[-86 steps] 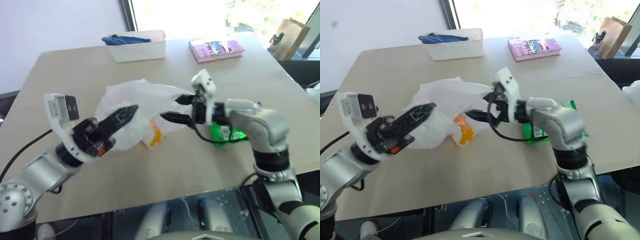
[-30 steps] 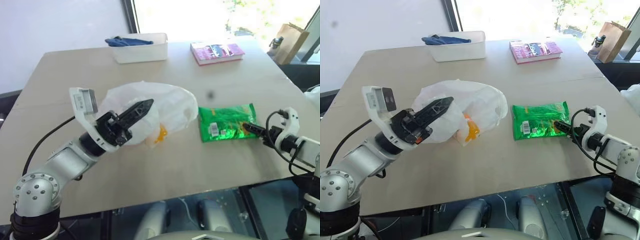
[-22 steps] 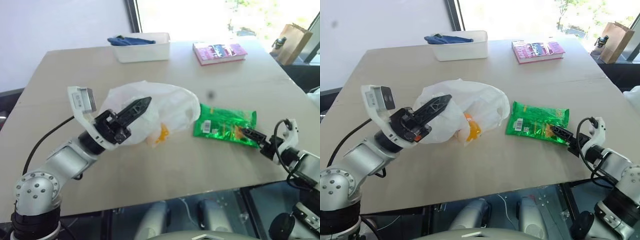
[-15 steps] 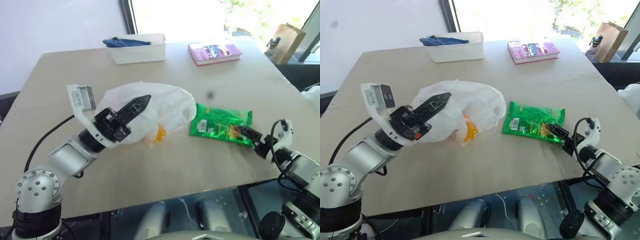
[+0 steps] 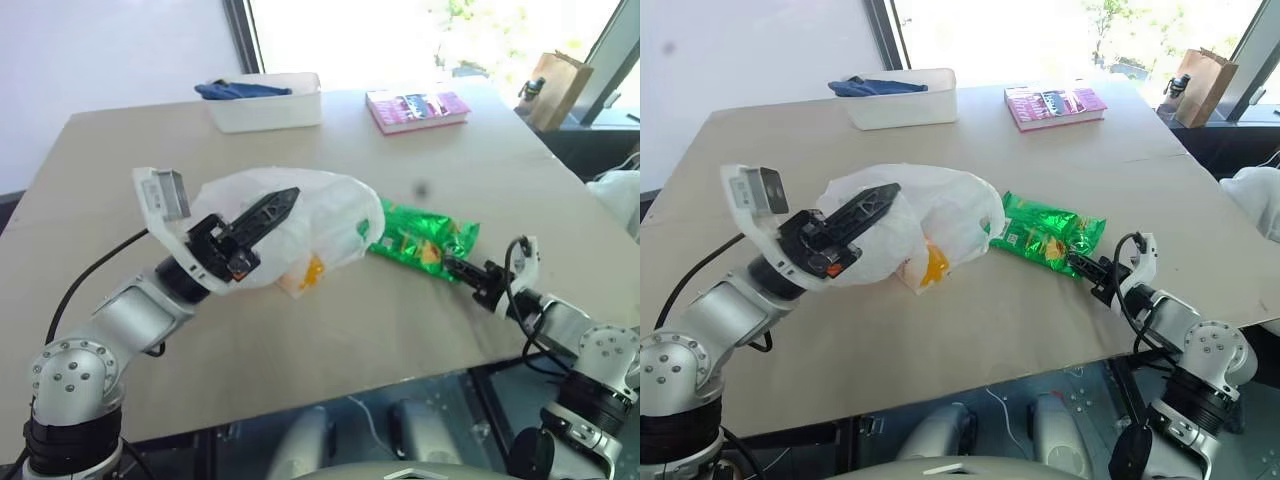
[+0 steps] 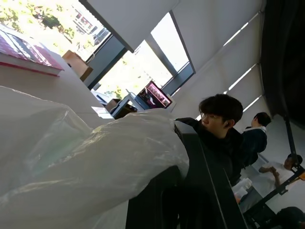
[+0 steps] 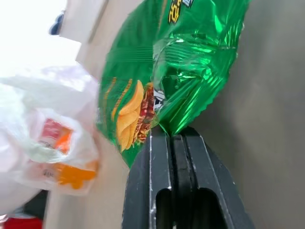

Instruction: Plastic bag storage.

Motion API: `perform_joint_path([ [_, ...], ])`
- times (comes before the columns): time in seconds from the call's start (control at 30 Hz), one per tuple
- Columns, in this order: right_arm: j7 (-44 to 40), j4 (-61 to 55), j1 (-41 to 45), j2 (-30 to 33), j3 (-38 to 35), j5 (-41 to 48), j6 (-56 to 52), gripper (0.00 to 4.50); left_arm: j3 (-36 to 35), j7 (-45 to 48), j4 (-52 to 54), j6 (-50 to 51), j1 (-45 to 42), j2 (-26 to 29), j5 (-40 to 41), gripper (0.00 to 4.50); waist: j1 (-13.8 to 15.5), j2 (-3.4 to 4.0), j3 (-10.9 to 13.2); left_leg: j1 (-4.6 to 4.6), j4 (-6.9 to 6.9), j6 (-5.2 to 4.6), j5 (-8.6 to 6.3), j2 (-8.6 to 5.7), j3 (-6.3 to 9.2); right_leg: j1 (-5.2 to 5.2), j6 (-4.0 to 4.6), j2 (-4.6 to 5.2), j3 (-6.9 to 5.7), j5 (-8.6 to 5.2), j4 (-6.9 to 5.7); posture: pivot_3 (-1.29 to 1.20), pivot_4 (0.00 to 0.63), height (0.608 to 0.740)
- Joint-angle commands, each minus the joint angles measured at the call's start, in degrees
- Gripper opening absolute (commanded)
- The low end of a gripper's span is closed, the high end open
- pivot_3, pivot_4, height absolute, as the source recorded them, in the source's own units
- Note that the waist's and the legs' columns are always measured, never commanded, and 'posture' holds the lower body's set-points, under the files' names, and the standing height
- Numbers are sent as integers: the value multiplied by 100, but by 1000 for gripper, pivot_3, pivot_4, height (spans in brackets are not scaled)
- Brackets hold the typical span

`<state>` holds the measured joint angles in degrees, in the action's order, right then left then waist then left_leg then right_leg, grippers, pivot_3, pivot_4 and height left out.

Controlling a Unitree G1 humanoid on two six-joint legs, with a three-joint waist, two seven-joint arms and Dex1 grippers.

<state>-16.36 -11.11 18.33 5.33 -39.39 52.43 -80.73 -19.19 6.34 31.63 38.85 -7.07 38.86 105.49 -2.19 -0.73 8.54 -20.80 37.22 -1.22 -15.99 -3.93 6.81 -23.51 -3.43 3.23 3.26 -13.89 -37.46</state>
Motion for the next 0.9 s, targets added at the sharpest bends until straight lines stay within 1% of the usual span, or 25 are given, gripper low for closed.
perform_joint_path([
  [0.03,133,-738,211,93,-358,1288,-124,28,-329,-173,-57,-177,-74,87,470,0,19,25,15,-7,-1,0,0,0,-1,-8,0,2,1,0,0,0,150,740],
  [0.07,268,-924,198,160,-415,1790,-116,28,-368,-228,-124,-207,-112,92,568,0,29,39,24,-13,-1,1,0,1,1,-15,0,5,0,0,-2,0,150,740],
  [0.13,713,-1146,68,334,-379,2789,67,28,-420,-285,-265,-225,-212,86,703,0,52,44,27,-29,-3,9,5,2,8,-28,1,5,-5,-1,1,0,150,740],
  [0.23,1503,-1520,-500,937,-6,4269,629,28,-493,-313,-619,-172,-503,-21,751,0,97,45,28,-48,-5,21,11,2,21,-29,1,10,-23,0,27,0,150,740],
  [0.3,1986,-2007,-1097,1417,251,5390,1366,28,-472,-244,-943,-41,-759,7,751,0,144,47,29,-54,-5,17,9,0,23,-29,0,12,-28,0,40,0,150,740],
  [0.37,2217,-2513,-1540,1694,404,5984,2179,28,-437,-177,-1230,92,-991,75,751,0,143,48,30,-62,-4,14,7,-1,26,-29,-1,14,-34,0,49,0,150,740],
  [0.47,2229,-3376,-1847,1848,776,6057,3482,28,-442,-156,-1589,351,-1302,20,751,0,103,44,33,-72,3,14,7,0,28,-31,-3,-3,-39,1,52,0,150,740],
  [0.53,2372,-3802,-1684,1924,1282,6057,4222,28,-415,-119,-1771,531,-1432,19,751,0,64,44,33,-71,7,14,7,3,26,-31,-5,-11,-35,2,51,0,150,740],
  [0.63,2644,-4104,-1005,1927,2130,6057,5072,28,-343,-111,-2049,749,-1705,-14,751,0,17,44,35,-70,11,15,8,4,28,-31,-5,-13,-37,2,47,0,150,740],
  [0.7,2821,-4095,-692,1967,2507,6057,5392,28,-345,-130,-2172,854,-1840,-38,751,0,17,43,35,-70,15,17,10,4,32,-32,-5,-15,-41,2,42,0,150,740],
  [0.8,3481,-3828,506,1577,3301,6057,5747,28,-425,-120,-2274,1032,-1970,-41,751,0,-10,43,36,-73,14,18,10,2,38,-35,-4,-14,-44,2,43,0,150,740],
  [0.83,3645,-3666,842,1405,3527,6057,5769,28,-535,-117,-2296,1118,-2026,-116,751,0,-20,42,36,-76,14,18,10,2,33,-42,-4,-14,-38,2,39,0,150,740],
  [0.9,3717,-3312,1082,1257,3789,6057,5615,28,-769,-149,-2306,1274,-2125,-321,751,0,3,38,33,-91,15,22,12,2,35,-63,-2,-13,-39,3,31,0,150,740],
])
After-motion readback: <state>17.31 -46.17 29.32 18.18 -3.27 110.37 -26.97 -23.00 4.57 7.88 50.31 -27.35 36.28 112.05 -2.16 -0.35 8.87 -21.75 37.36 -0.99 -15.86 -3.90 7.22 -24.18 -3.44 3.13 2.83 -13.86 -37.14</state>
